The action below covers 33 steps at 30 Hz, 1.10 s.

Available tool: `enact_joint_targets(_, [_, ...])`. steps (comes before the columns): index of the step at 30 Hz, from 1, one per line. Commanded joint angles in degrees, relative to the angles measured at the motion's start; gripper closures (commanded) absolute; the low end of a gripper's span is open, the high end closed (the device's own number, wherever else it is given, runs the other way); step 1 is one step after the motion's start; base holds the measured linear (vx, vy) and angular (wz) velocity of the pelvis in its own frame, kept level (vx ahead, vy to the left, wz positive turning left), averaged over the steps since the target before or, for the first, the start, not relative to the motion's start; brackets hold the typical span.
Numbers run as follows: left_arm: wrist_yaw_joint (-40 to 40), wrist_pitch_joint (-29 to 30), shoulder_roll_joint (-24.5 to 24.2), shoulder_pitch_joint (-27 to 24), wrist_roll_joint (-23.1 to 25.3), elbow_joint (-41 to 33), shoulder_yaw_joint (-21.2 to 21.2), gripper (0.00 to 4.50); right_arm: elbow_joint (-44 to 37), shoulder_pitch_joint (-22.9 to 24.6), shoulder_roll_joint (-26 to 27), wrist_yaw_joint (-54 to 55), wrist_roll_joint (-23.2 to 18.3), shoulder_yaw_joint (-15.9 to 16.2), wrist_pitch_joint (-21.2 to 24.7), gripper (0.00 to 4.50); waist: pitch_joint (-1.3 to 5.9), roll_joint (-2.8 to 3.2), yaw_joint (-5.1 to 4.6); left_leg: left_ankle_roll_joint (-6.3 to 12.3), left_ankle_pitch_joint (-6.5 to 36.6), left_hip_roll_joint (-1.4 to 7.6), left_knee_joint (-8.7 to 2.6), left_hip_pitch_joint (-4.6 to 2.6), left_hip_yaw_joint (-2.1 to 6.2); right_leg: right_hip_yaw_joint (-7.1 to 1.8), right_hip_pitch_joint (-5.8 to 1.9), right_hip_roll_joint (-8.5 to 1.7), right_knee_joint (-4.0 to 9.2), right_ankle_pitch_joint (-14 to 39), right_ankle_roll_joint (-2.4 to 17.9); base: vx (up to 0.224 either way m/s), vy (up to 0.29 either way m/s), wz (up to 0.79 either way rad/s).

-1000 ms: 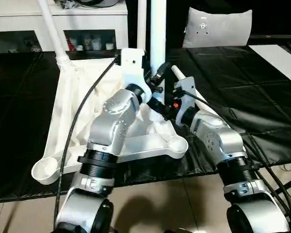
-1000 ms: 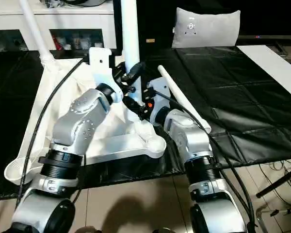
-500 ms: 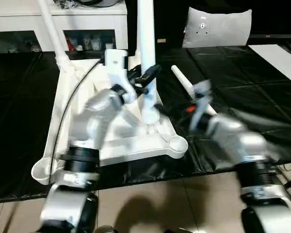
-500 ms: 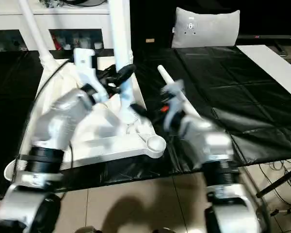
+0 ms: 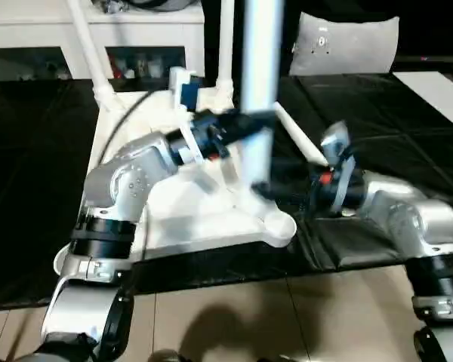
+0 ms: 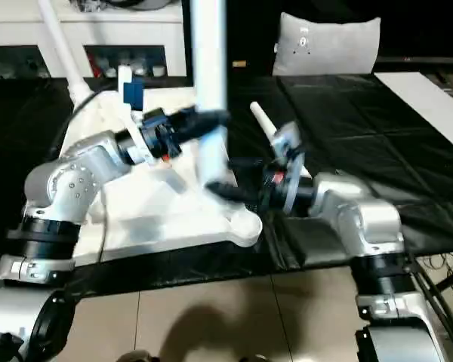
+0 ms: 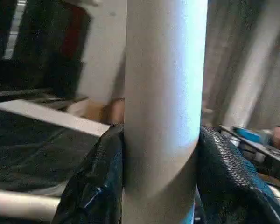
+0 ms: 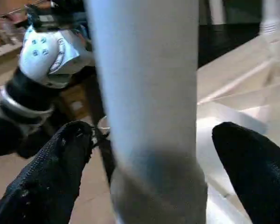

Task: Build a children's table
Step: Pick table leg

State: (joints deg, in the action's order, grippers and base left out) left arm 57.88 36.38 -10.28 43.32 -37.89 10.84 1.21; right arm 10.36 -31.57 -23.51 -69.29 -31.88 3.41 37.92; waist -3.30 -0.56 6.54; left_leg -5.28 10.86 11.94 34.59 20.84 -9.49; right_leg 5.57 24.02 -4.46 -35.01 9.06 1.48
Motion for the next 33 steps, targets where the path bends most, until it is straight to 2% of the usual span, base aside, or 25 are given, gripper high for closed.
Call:
enact_joint_targets(1, [2.2, 1.1, -0.3, 0.7, -1.2, -1.6, -1.0, 2.65, -1.4, -0.3, -0.7, -1.2, -0.9, 1.0, 0.9, 0.36, 4.29, -0.75, 0.29, 2.9, 6.0, 0.7, -3.49, 0.19, -0.32, -2.65, -4.26, -3.36, 4.36, 17.0, 8.6, 0.0, 0.0, 0.0])
enact_joint_targets(2, [2.9, 1.1, -0.4, 0.7, -1.2, -1.7, -1.4, 2.65, -1.3, -0.3, -0.6, -1.4, -0.9, 1.3, 1.2, 0.36, 4.3, -0.56, 0.3, 2.84, 6.0, 0.74, -3.5, 0.16, -0.29, -2.65, -4.2, -3.38, 4.3, 17.0, 8.6, 0.0, 0.0, 0.0])
enact_joint_targets(4, [3.3, 1.1, -0.5, 0.8, -1.0, -1.7, -1.6, 2.65, -1.2, -0.1, -0.6, -1.9, -0.8, 1.7, 0.9, 0.48, 4.29, -0.61, 0.26, 2.76, 6.2, 0.66, -3.49, 0.17, -0.32, -2.63, -4.18, -3.33, 4.51, 17.7, 8.1, 0.0, 0.0, 0.0])
enact_joint_targets(5, [3.3, 1.0, -0.5, 0.8, -1.0, -1.6, -1.6, 2.65, -1.2, 0.0, -0.5, -2.1, -0.7, 1.8, 0.7, 0.73, 4.31, -0.64, 0.25, 2.72, 6.2, 0.65, -3.48, 0.18, -0.32, -2.64, -4.2, -3.32, 4.52, 17.8, 8.0, 0.0, 0.0, 0.0])
enact_joint_targets(6, [2.5, 0.2, -0.6, 1.0, 0.1, -1.2, -1.9, 2.65, -1.0, 0.0, -0.4, -1.6, -0.4, 1.7, 0.2, 0.73, 4.34, -0.4, 0.28, 2.48, 6.1, 0.69, -3.49, 0.15, -0.27, -2.63, -4.16, -3.32, 4.5, 17.7, 7.8, 0.0, 0.0, 0.0])
enact_joint_targets(7, [2.4, 0.0, -0.7, 1.0, 0.3, -1.1, -1.9, 2.65, -0.9, 0.0, -0.4, -1.5, -0.3, 1.7, 0.1, 0.8, 4.34, -0.4, 0.28, 2.48, 6.1, 0.69, -3.49, 0.15, -0.27, -2.63, -4.16, -3.32, 4.5, 17.7, 7.8, 0.0, 0.0, 0.0])
enact_joint_targets(8, [0.8, -0.6, -0.7, 1.3, 1.5, -0.5, -2.1, 2.65, -0.8, 0.0, -0.2, -0.9, 0.1, 1.5, -0.4, 0.8, 4.4, -0.49, 0.23, 2.42, 6.0, 0.71, -3.5, 0.14, -0.24, -2.63, -4.21, -3.27, 4.44, 17.1, 7.9, 0.0, 0.0, 0.0])
enact_joint_targets(9, [-3.9, -1.5, -0.7, 2.2, 4.9, 1.2, -2.5, 2.65, -0.5, -0.3, 0.0, 0.2, 1.0, 1.0, -1.7, 0.8, 4.39, -0.41, 0.2, 2.25, 6.2, 0.76, -3.51, 0.12, -0.18, -2.6, -4.14, -3.22, 4.46, 16.9, 7.7, 0.0, 0.0, 0.0])
enact_joint_targets(10, [-5.9, -1.8, -0.7, 2.6, 6.3, 1.9, -2.7, 2.65, -0.4, -0.4, 0.0, 0.5, 1.3, 0.8, -2.3, 0.8, 4.36, -0.48, 0.08, 2.05, 6.7, 0.66, -3.45, 0.11, -0.22, -2.55, -4.15, -3.09, 4.55, 17.3, 6.9, 0.0, 0.0, 0.0])
enact_joint_targets(11, [-7.5, -2.1, -0.6, 2.9, 7.4, 2.6, -2.6, 2.65, -0.3, -0.5, 0.0, 0.9, 1.5, 0.7, -2.6, 0.82, 4.44, -0.34, 0.23, 1.9, 6.3, 0.54, -3.45, 0.04, -0.23, -2.54, -4.21, -3.2, 4.58, 18.0, 6.5, 0.0, 0.0, 0.0])
enact_joint_targets(14, [-12.2, -1.8, 0.2, 3.5, 8.5, 4.2, -1.3, 2.66, 0.6, -1.1, -0.2, 1.9, 0.8, -0.5, -1.2, 0.82, 4.47, -0.48, 0.21, 2.01, 5.6, 0.52, -3.38, 0.14, -0.27, -2.56, -4.23, -3.1, 4.53, 17.0, 7.1, 0.0, 0.0, 0.0])
enact_joint_targets(15, [-13.9, -1.5, 0.6, 3.5, 8.5, 4.5, -0.6, 2.66, 1.4, -1.6, -0.1, 2.9, 0.8, -1.0, -0.8, 0.54, 4.55, -0.6, 0.37, 2.25, 5.2, 0.47, -3.3, 0.32, -0.26, -2.55, -4.42, -3.18, 4.37, 16.0, 7.5, 0.0, 0.0, 0.0])
enact_joint_targets(17, [-15.2, -1.2, 0.9, 3.1, 8.5, 4.2, -0.2, 2.66, 2.5, -2.1, 0.0, 4.1, 1.2, -1.5, -0.8, 0.47, 4.59, -0.59, 0.38, 2.46, 5.0, 0.42, -3.26, 0.3, -0.27, -2.5, -4.39, -3.13, 4.37, 15.6, 7.7, 0.0, 0.0, 0.0])
enact_joint_targets(18, [-16.5, -0.8, 1.1, 2.9, 8.8, 3.8, 0.0, 2.66, 3.7, -2.7, 0.2, 5.7, 1.9, -1.8, -0.7, 0.43, 4.55, -0.87, 0.14, 2.55, 4.9, 0.47, -3.31, 0.41, -0.25, -2.43, -4.42, -3.04, 4.37, 15.3, 7.6, 0.0, 0.0, 0.0])
enact_joint_targets(20, [-16.8, -0.7, 1.1, 2.8, 8.9, 3.7, 0.0, 2.66, 4.0, -2.8, 0.3, 6.1, 2.0, -1.8, -0.7, 0.34, 4.52, -0.73, 0.08, 2.42, 5.2, 0.41, -3.29, 0.32, -0.24, -2.38, -4.39, -3.06, 4.41, 16.0, 7.4, 0.0, 0.0, 0.0])
enact_joint_targets(21, [-18.4, -0.4, 1.4, 2.6, 9.4, 3.3, 0.0, 2.66, 5.3, -3.4, 0.6, 7.4, 2.4, -2.0, -0.5, 0.07, 4.53, -0.94, 0.02, 2.54, 5.1, 0.43, -3.29, 0.26, -0.29, -2.41, -4.31, -3.09, 4.54, 16.9, 6.9, 0.0, 0.0, 0.0])
enact_joint_targets(22, [-18.6, -0.4, 1.5, 2.5, 9.5, 3.3, 0.0, 2.66, 5.4, -3.5, 0.6, 7.5, 2.5, -2.0, -0.5, 0.03, 4.55, -0.82, 0.03, 2.44, 4.9, 0.44, -3.26, 0.25, -0.26, -2.42, -4.29, -3.13, 4.43, 16.9, 7.0, 0.0, 0.0, 0.0])
enact_joint_targets(24, [-19.6, -0.6, 1.7, 2.4, 10.0, 3.0, -0.2, 2.66, 6.1, -4.0, 0.8, 8.2, 2.5, -2.0, -0.2, 0.03, 4.51, -0.7, 0.15, 2.56, 5.1, 0.51, -3.27, 0.14, -0.31, -2.45, -4.14, -3.15, 4.51, 17.1, 7.3, 0.0, 0.0, 0.0])
enact_joint_targets(27, [-20.0, -0.7, 1.9, 2.3, 10.0, 2.8, -0.5, 2.66, 7.2, -4.6, 1.0, 9.3, 2.9, -1.9, 0.4, 0.03, 4.61, -0.81, 0.36, 2.82, 4.3, 0.56, -3.25, 0.2, -0.31, -2.51, -4.17, -3.2, 4.27, 15.4, 7.8, 0.0, 0.0, 0.0])
enact_joint_targets(30, [-19.9, -0.8, 1.9, 2.2, 9.8, 2.5, -0.8, 2.66, 8.6, -5.2, 1.2, 10.5, 4.2, -1.7, -0.6, 0.03, 4.55, -0.78, 0.34, 2.5, 4.5, 0.58, -3.3, 0.19, -0.3, -2.49, -4.14, -3.24, 4.24, 15.2, 8.3, 0.0, 0.0, 0.0])
enact_joint_targets(33, [-19.8, -0.8, 1.8, 2.2, 10.0, 2.3, -1.1, 2.66, 10.0, -5.8, 1.3, 11.4, 5.1, -1.7, -1.7, 0.03, 4.5, -0.84, 0.32, 2.42, 4.6, 0.49, -3.31, 0.28, -0.33, -2.54, -4.24, -3.28, 4.26, 15.6, 7.9, 0.0, 0.0, 0.0])
